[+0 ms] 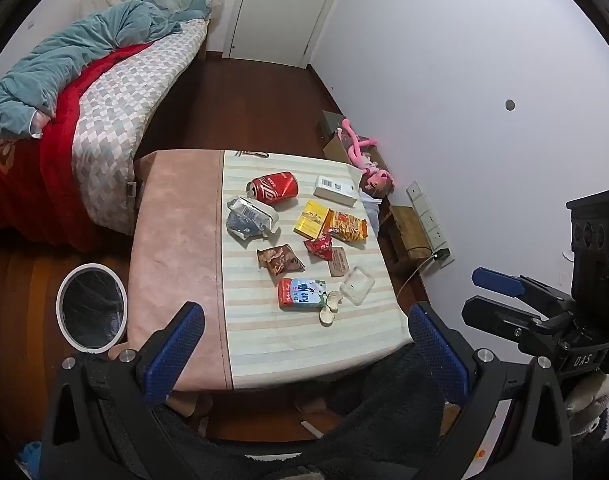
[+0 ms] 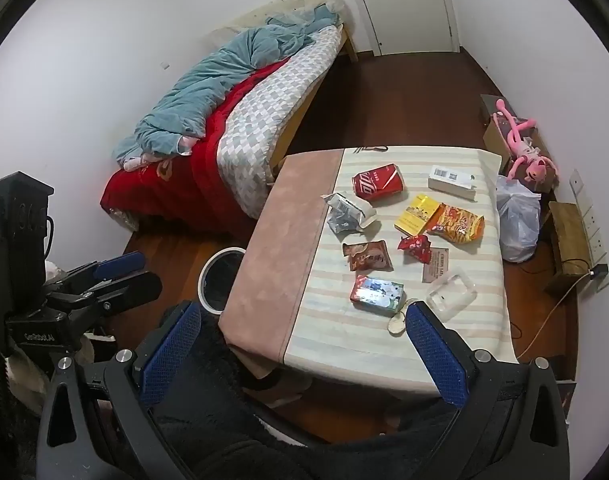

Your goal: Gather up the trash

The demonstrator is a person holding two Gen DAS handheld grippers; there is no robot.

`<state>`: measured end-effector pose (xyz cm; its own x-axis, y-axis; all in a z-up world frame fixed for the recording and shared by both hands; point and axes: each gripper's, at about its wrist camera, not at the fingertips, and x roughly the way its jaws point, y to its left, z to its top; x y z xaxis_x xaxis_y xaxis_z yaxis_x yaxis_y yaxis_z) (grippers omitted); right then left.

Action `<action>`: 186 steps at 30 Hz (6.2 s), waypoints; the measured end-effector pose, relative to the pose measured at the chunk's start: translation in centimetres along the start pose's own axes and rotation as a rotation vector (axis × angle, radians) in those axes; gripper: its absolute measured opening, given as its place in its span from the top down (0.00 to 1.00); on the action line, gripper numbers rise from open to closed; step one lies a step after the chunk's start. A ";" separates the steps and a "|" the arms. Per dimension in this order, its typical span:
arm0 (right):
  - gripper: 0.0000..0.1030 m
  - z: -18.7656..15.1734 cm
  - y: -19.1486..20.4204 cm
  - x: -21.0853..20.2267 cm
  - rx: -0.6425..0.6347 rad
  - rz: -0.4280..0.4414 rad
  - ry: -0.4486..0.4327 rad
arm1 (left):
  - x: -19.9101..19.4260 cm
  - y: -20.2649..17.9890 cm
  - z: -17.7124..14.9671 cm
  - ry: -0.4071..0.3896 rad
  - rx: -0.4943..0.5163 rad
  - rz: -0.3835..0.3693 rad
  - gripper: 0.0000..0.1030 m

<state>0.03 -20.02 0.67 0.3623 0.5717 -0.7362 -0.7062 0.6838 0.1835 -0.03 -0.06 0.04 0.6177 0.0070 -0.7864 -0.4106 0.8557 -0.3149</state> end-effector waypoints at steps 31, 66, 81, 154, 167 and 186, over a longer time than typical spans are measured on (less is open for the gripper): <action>0.00 0.3 -0.9 0.4 0.021 0.040 0.011 | 1.1 -0.3 0.2 0.017 -0.012 -0.018 0.00; 0.00 1.4 -0.3 0.2 0.003 0.036 0.004 | 0.5 0.2 0.9 0.003 -0.020 -0.019 0.00; 0.00 1.4 -0.2 0.2 0.001 0.036 0.003 | 0.3 0.3 1.0 0.003 -0.019 -0.018 0.00; 0.37 -3.3 -25.6 27.3 0.578 -0.400 0.375 | 37.0 0.8 2.3 0.531 0.525 0.132 0.55; 0.41 -2.7 -21.1 25.4 0.470 -0.394 0.290 | 24.0 6.2 1.5 0.263 0.263 0.293 0.56; 0.42 3.7 0.5 19.6 0.120 -0.169 0.065 | 8.5 12.9 1.6 -0.066 0.004 0.341 0.56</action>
<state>9.06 -6.76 -11.24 0.4263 0.4165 -0.8030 -0.5603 0.8185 0.1271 0.96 11.87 -9.84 0.4871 0.3263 -0.8101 -0.5984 0.8003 -0.0375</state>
